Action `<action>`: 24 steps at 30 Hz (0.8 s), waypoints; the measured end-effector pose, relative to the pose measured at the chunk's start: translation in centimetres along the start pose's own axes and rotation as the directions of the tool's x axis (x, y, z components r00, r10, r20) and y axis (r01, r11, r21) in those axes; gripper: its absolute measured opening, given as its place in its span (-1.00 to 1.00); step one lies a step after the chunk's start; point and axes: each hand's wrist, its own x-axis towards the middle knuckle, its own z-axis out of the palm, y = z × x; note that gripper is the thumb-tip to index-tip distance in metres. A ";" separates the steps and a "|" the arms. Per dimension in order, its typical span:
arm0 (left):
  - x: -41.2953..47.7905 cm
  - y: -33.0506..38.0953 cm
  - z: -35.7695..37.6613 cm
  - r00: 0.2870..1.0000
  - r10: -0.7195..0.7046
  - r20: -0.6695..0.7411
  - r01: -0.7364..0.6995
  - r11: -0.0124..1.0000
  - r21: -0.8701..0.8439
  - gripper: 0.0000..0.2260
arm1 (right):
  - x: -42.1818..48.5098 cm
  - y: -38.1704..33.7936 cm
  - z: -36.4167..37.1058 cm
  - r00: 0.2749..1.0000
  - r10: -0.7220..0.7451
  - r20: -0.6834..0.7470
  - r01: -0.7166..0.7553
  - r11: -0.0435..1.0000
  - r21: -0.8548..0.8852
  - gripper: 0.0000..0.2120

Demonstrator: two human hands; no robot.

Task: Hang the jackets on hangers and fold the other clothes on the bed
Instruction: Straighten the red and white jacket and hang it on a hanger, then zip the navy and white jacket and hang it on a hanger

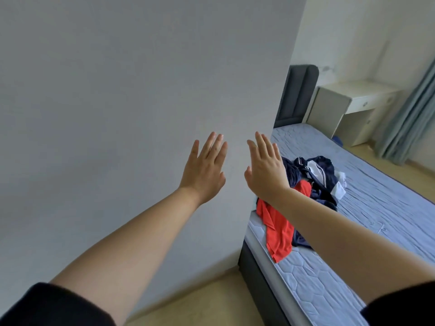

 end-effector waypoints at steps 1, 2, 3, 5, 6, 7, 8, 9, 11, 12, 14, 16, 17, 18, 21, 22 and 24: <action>0.7 0.4 0.9 0.999 -0.029 0.021 0.029 1.000 -0.005 -0.35 | 1.0 0.9 0.9 1.000 -0.031 0.002 0.031 0.999 0.013 -0.35; 1.2 0.7 2.0 0.998 -0.054 0.030 0.054 0.999 -0.001 -0.34 | 1.9 1.6 1.9 0.998 -0.065 0.000 0.065 0.998 0.025 -0.33; 1.7 1.0 3.0 0.997 -0.077 0.026 0.077 0.997 0.008 -0.34 | 2.8 2.4 3.0 0.995 -0.104 -0.004 0.104 0.994 0.036 -0.32; 2.3 1.7 4.7 0.989 -0.150 0.011 0.151 0.989 -0.009 -0.33 | 4.2 3.7 5.5 0.983 -0.181 0.021 0.180 0.982 0.055 -0.29; 2.5 2.1 5.5 0.981 -0.194 -0.006 0.194 0.981 -0.025 -0.32 | 4.7 4.3 6.7 0.977 -0.213 0.026 0.211 0.975 0.065 -0.28; 2.6 2.4 6.3 0.972 -0.231 -0.036 0.229 0.973 -0.034 -0.31 | 5.2 4.9 8.0 0.971 -0.241 0.008 0.240 0.968 0.073 -0.27; 2.8 2.9 7.1 0.965 -0.257 -0.061 0.255 0.966 -0.034 -0.30 | 5.6 5.4 9.0 0.962 -0.271 -0.018 0.272 0.959 0.076 -0.26; 2.9 3.5 7.8 0.959 -0.274 -0.078 0.273 0.962 -0.029 -0.30 | 5.8 5.9 10.0 0.952 -0.302 -0.046 0.305 0.949 0.078 -0.25; 3.3 4.4 9.1 0.946 -0.305 -0.114 0.304 0.952 -0.025 -0.30 | 6.2 6.7 11.5 0.928 -0.354 -0.115 0.364 0.927 0.090 -0.24; 3.4 4.9 9.8 0.939 -0.320 -0.127 0.320 0.947 -0.022 -0.30 | 6.2 7.0 12.1 0.916 -0.373 -0.148 0.389 0.916 0.102 -0.24; 3.2 5.8 11.4 0.929 -0.342 -0.143 0.344 0.939 -0.008 -0.28 | 6.2 7.2 13.4 0.896 -0.396 -0.202 0.425 0.896 0.126 -0.26; 2.5 6.8 13.3 0.920 -0.358 -0.159 0.362 0.932 -0.006 -0.27 | 5.7 7.4 15.0 0.884 -0.409 -0.225 0.448 0.880 0.159 -0.28; 2.1 7.3 14.4 0.915 -0.367 -0.166 0.371 0.929 -0.011 -0.26 | 5.2 7.4 15.9 0.877 -0.421 -0.233 0.463 0.869 0.175 -0.29; 1.6 7.8 15.6 0.909 -0.379 -0.172 0.382 0.924 -0.019 -0.26 | 4.6 7.5 17.0 0.869 -0.432 -0.242 0.479 0.858 0.186 -0.29; 0.0 9.9 19.5 0.894 -0.414 -0.171 0.411 0.910 -0.055 -0.26 | 2.0 8.0 21.1 0.861 -0.442 -0.252 0.497 0.836 0.231 -0.28; -0.7 10.7 21.1 0.889 -0.425 -0.172 0.419 0.905 -0.069 -0.26 | 0.9 8.2 22.8 0.867 -0.431 -0.251 0.489 0.834 0.256 -0.26; -2.3 12.5 24.6 0.874 -0.456 -0.166 0.444 0.890 -0.107 -0.26 | -1.6 9.0 26.5 0.878 -0.406 -0.251 0.470 0.831 0.299 -0.23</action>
